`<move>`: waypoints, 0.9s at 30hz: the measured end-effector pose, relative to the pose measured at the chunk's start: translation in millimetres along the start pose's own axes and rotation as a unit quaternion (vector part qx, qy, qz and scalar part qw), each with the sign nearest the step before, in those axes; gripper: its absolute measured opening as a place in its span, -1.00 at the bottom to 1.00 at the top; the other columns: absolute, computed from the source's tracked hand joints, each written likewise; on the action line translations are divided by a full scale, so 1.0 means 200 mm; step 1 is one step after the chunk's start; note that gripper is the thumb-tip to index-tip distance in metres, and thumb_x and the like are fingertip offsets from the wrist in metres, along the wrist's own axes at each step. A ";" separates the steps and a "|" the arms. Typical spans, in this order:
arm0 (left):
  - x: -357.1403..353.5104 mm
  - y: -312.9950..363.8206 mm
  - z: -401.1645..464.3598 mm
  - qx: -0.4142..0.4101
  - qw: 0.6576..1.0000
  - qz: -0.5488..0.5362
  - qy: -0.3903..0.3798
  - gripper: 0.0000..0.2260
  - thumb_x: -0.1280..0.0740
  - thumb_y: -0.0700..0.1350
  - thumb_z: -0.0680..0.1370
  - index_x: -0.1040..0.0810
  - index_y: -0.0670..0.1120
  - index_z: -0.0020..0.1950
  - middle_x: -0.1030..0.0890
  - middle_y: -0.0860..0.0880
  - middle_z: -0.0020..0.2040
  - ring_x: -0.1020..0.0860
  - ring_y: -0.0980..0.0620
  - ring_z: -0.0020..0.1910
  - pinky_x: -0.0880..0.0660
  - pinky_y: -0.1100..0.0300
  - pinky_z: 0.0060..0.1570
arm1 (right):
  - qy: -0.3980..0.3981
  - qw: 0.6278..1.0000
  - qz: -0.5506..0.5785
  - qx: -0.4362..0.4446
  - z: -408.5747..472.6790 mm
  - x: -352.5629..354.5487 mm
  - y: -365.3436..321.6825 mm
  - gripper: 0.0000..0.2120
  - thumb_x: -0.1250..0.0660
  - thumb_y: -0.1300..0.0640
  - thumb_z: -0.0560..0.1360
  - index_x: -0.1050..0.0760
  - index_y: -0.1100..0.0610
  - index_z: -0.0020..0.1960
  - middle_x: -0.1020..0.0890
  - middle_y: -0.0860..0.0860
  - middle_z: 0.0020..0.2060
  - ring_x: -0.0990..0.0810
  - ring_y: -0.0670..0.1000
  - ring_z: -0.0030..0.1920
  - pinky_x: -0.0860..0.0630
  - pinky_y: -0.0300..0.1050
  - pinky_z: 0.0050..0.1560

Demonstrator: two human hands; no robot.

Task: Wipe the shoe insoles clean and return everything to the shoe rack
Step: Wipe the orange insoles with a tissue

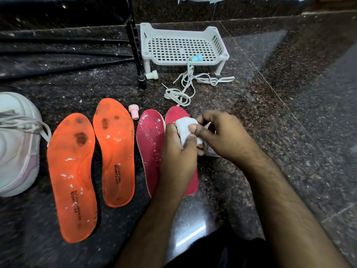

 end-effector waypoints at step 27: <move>1.28 0.31 -0.46 0.066 0.985 0.150 -0.044 -0.90 -0.39 -0.13 0.54 -0.67 -0.11 -0.14 -0.65 -0.15 -0.29 -0.52 -0.01 -0.39 -0.45 0.18 -0.44 | 0.007 0.941 0.339 0.021 -0.45 -0.66 -0.90 -0.92 -0.39 0.21 0.56 -0.61 0.23 -0.02 -0.64 0.11 -0.31 -0.55 -0.13 -0.33 -0.47 -0.29 -0.30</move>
Point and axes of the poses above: each hand's wrist, its own z-axis towards the middle knuckle, its own x-axis out of the back of the hand, y = z × x, the point moved 10 cm from there along z, towards the middle knuckle
